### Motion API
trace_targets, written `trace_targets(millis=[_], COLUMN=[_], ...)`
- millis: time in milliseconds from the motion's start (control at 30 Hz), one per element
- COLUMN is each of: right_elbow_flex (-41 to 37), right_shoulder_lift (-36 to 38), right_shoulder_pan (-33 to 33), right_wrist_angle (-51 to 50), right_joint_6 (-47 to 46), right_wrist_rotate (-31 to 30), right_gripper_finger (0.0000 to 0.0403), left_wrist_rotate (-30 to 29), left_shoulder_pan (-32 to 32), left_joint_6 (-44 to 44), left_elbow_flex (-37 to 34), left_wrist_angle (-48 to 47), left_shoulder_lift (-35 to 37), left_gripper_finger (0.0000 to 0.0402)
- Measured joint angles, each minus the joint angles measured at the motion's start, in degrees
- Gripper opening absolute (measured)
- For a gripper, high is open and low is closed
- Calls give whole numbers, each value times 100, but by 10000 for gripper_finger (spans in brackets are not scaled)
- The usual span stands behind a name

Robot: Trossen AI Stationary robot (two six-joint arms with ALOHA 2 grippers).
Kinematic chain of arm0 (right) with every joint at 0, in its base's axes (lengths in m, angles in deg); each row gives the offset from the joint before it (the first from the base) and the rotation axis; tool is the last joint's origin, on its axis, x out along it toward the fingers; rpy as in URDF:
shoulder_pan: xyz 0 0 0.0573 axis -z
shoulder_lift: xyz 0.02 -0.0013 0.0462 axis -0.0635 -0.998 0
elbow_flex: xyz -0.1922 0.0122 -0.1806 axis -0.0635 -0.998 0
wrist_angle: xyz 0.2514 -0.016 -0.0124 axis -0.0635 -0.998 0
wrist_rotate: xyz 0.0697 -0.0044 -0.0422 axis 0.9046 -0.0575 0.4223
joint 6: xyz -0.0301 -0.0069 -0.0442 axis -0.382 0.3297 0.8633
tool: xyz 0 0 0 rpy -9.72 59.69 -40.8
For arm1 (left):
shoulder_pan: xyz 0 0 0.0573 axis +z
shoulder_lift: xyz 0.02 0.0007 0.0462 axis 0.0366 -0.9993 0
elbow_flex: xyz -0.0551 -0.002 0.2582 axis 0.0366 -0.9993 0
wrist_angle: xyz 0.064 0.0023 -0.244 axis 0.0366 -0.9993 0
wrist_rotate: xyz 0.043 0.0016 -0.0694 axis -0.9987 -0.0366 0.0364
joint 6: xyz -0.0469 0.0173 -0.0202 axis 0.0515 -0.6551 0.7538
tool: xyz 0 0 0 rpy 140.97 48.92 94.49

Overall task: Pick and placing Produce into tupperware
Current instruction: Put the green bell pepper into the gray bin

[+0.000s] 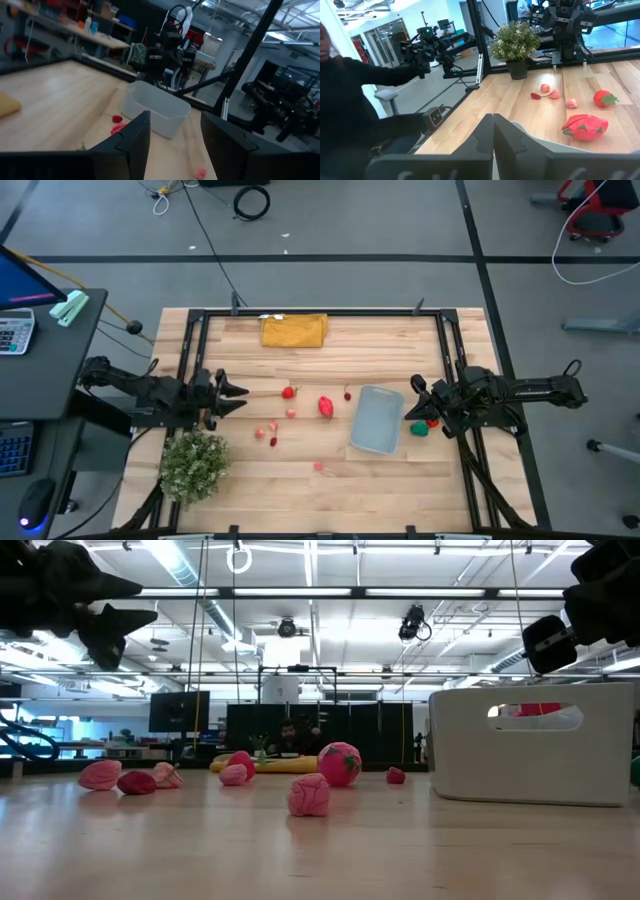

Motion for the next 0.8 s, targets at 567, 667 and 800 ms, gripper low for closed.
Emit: trace_targets(millis=[567,667,800], right_elbow_flex=[-1,2,2], right_shoulder_lift=[1,-2,-2], right_shoulder_pan=[2,3,3], right_wrist_angle=[-38,-177,-164], right_joint_6=[172,532,577], right_wrist_rotate=[-1,-47,-52], right_gripper_finger=[7,7,7], left_wrist_rotate=[-1,-1,-1], left_shoulder_pan=[2,2,2], left_joint_6=[-975,-985,-989], left_elbow_flex=[-1,0,1], left_wrist_angle=[212,212,226], left_shoulder_lift=[0,0,0], left_gripper_finger=[183,181,183])
